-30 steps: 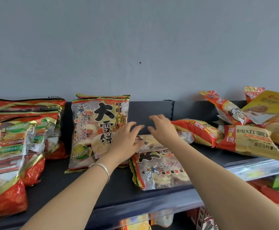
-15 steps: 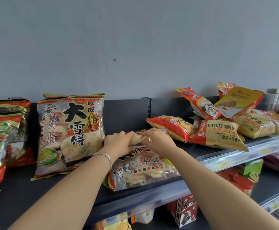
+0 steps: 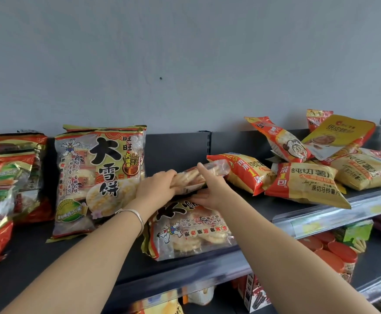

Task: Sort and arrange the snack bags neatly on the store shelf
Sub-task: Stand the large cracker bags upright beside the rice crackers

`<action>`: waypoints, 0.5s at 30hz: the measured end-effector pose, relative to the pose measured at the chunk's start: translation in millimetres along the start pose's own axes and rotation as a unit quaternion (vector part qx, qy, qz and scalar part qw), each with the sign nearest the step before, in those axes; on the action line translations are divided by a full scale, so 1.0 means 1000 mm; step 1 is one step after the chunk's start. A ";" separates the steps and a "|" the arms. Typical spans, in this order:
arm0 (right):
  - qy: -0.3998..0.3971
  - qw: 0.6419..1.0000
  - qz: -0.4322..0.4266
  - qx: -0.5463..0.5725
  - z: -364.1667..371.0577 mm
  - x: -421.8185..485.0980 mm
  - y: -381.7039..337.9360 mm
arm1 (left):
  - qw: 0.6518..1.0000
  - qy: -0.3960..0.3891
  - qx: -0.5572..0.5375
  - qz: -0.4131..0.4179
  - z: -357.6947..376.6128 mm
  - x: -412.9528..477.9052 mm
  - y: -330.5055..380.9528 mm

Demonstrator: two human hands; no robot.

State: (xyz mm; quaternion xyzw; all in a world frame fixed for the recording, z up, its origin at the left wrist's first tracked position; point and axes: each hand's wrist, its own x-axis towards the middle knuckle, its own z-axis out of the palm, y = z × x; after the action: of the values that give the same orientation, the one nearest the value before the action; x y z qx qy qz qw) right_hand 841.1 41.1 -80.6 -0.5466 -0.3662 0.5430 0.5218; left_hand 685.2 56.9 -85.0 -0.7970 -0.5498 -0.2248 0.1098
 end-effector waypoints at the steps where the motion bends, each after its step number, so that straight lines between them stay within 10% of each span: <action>1: 0.019 0.998 0.020 0.055 0.006 0.002 -0.002 | 0.999 -0.026 -0.020 0.001 -0.002 -0.002 -0.001; 5: 0.134 0.981 0.037 0.134 0.015 0.009 -0.004 | 0.981 -0.102 -0.165 -0.015 -0.006 -0.008 -0.011; 15: 0.111 0.977 -0.116 0.137 0.001 -0.004 -0.032 | 0.909 -0.003 -0.395 -0.136 -0.016 -0.006 -0.010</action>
State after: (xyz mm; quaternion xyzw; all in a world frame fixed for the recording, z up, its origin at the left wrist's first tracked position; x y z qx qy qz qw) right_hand 844.5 43.6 -48.3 -0.4806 -0.2888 0.4595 0.6888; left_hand 670.6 48.9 -74.4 -0.6932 -0.5195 -0.4340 -0.2473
